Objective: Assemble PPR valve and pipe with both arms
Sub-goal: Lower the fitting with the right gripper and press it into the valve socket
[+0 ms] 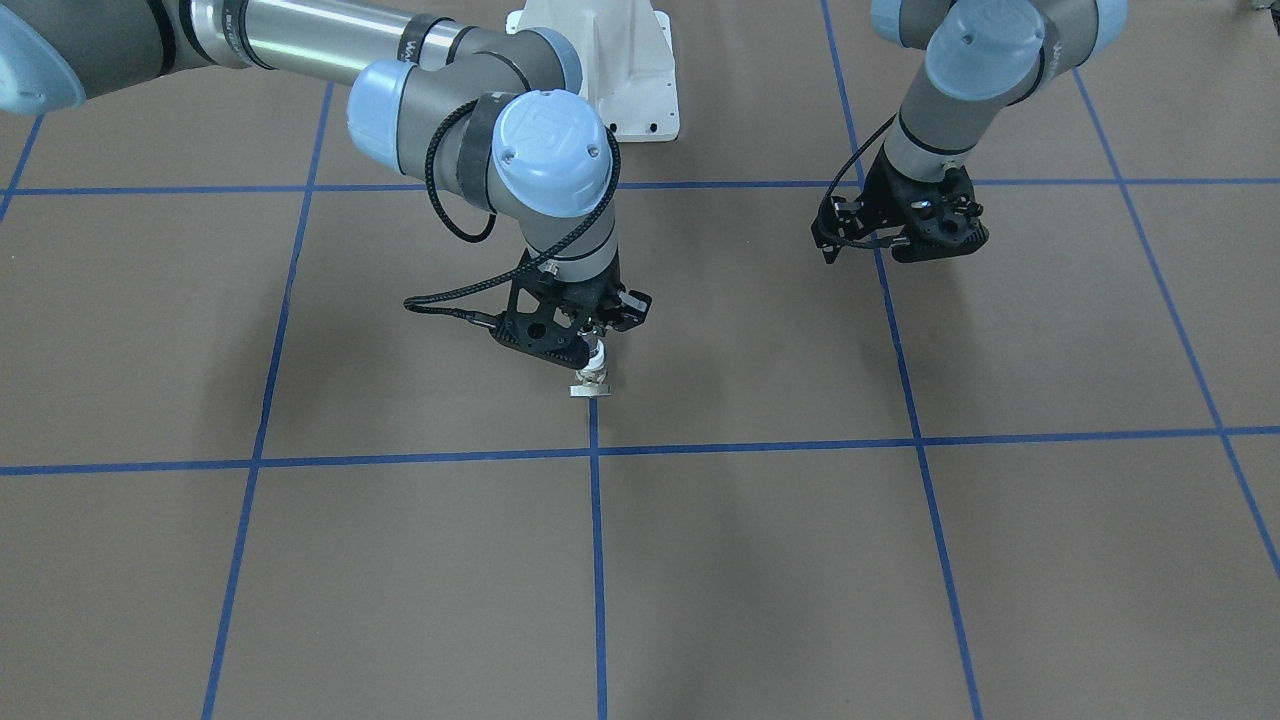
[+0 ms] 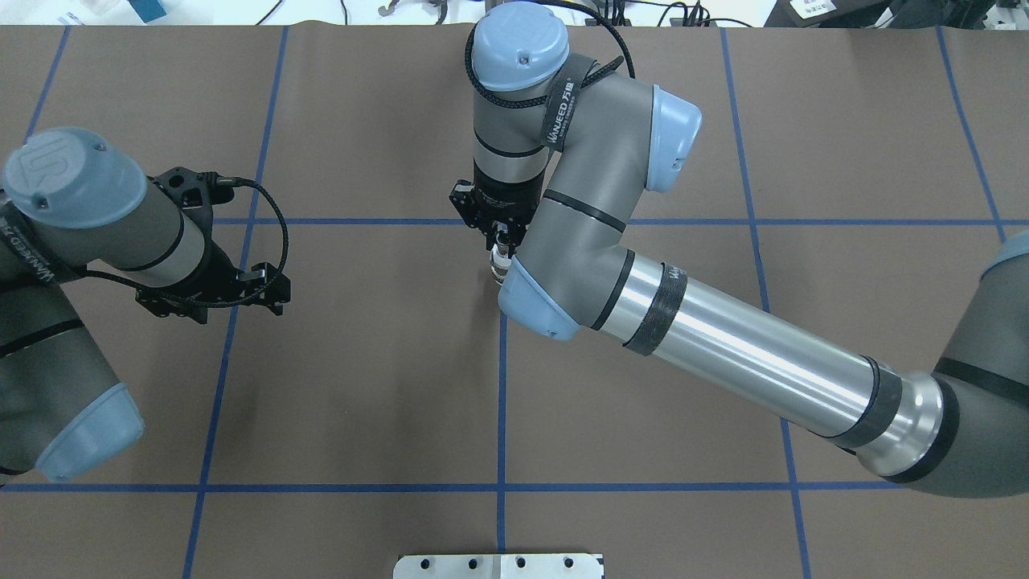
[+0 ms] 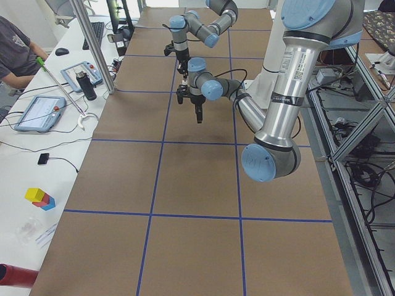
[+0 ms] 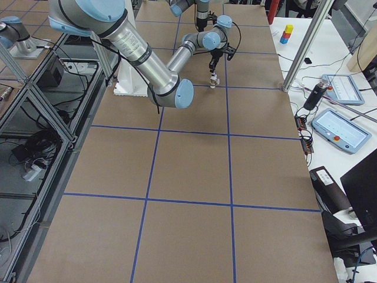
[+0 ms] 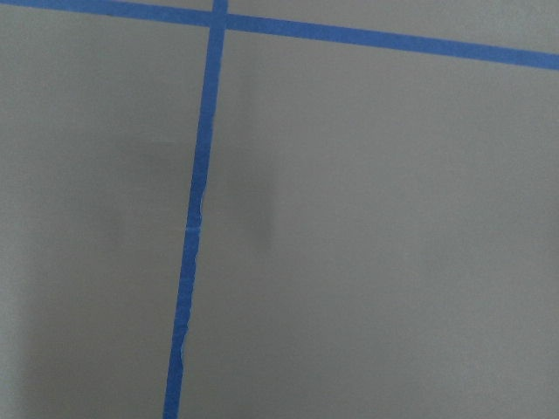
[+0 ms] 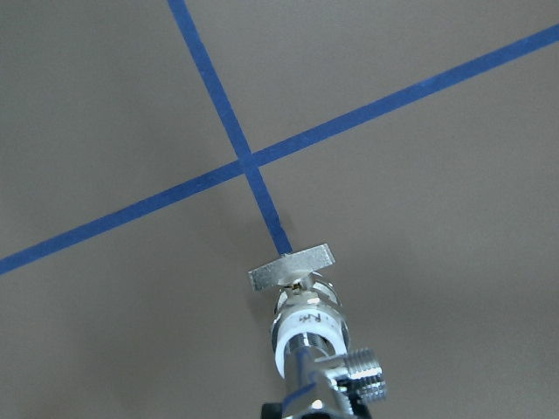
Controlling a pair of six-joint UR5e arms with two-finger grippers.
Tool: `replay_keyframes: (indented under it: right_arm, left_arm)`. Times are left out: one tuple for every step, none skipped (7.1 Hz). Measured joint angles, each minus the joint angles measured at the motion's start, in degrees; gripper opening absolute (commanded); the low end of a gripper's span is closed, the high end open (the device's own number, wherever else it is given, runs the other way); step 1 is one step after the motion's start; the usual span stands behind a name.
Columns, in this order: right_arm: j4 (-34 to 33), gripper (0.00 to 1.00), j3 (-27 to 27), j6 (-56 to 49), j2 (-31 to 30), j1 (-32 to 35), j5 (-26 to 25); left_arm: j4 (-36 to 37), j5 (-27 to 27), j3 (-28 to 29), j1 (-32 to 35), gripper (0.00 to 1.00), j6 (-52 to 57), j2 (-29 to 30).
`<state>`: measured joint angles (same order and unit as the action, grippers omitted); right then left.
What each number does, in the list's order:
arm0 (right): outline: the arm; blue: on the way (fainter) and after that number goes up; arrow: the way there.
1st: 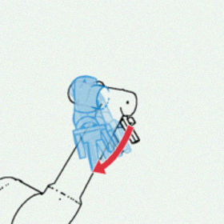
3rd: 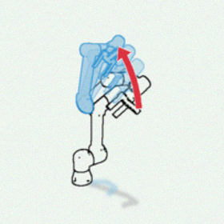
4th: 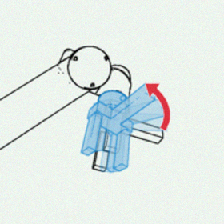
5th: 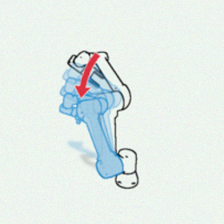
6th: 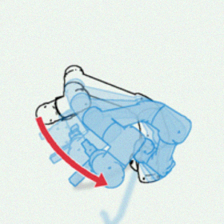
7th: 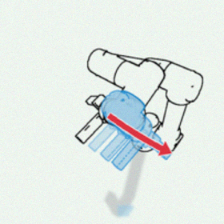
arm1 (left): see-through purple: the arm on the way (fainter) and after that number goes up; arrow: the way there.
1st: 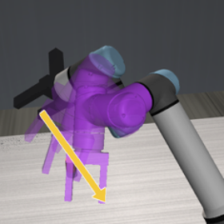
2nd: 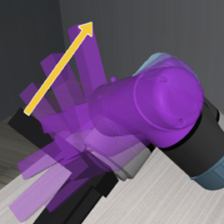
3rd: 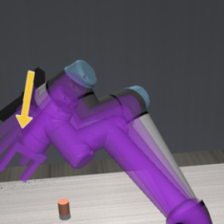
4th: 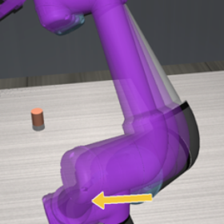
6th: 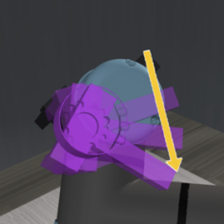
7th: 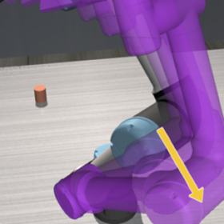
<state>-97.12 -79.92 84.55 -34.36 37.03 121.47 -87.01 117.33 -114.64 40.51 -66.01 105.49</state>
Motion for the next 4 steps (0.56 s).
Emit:
replay_keyframes:
  right_arm:
    - [0.0, 0.0, 0.0, 0.0, 0.0, 0.0, 0.0]
    - [0.0, 0.0, 0.0, 0.0, 0.0, 0.0, 0.0]
    - [0.1, 0.0, 0.1, -0.2, 0.0, 0.0, 0.0]
    - [0.1, 0.0, 0.2, -0.4, 0.0, 0.0, 0.0]
  left_arm:
    - [0.0, 0.0, 0.0, 0.0, 1.0, 0.0, 0.0]
    - [0.0, 0.0, -0.1, 0.0, 1.0, 0.0, 0.1]
    - [0.0, 0.0, -0.1, 0.0, 1.0, 0.0, 0.1]
    - [0.0, 0.0, -0.1, 0.0, 1.0, 0.0, 0.1]
